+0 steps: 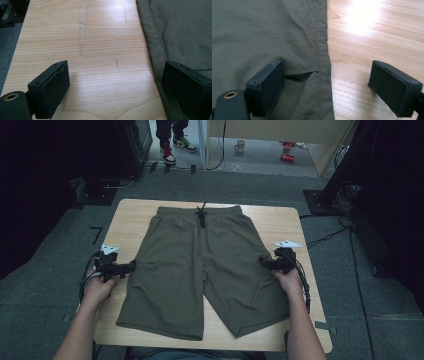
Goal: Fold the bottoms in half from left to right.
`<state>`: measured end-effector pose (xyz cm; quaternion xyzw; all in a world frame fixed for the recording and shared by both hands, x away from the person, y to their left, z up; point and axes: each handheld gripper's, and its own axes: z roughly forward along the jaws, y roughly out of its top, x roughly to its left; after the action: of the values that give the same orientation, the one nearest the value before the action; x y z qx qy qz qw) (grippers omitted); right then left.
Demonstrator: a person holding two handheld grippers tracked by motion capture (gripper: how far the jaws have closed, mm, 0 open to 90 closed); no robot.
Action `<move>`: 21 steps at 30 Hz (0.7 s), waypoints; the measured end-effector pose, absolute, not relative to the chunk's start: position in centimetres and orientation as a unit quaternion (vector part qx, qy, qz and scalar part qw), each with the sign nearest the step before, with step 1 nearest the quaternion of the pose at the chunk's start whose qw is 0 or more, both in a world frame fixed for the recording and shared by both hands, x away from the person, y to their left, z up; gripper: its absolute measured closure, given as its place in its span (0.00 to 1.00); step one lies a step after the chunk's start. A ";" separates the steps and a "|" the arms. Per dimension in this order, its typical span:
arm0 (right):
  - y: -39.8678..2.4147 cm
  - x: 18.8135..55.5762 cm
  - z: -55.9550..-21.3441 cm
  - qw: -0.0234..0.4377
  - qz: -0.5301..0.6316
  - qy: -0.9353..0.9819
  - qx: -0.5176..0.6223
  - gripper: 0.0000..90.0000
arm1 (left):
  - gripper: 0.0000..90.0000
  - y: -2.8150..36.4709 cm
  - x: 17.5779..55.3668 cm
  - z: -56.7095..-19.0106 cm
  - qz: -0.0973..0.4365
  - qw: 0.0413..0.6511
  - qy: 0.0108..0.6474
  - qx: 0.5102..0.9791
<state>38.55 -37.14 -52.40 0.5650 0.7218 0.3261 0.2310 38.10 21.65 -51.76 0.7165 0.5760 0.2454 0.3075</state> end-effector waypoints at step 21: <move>-36.9 38.4 -52.4 0.235 0.323 0.714 0.575 0.14 | 0.15 21.9 38.2 -51.6 0.233 0.313 0.551 0.738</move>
<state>38.40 -36.89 -52.39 0.5746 0.7143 0.3231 0.2350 38.16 21.87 -51.55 0.7378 0.5509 0.2329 0.3130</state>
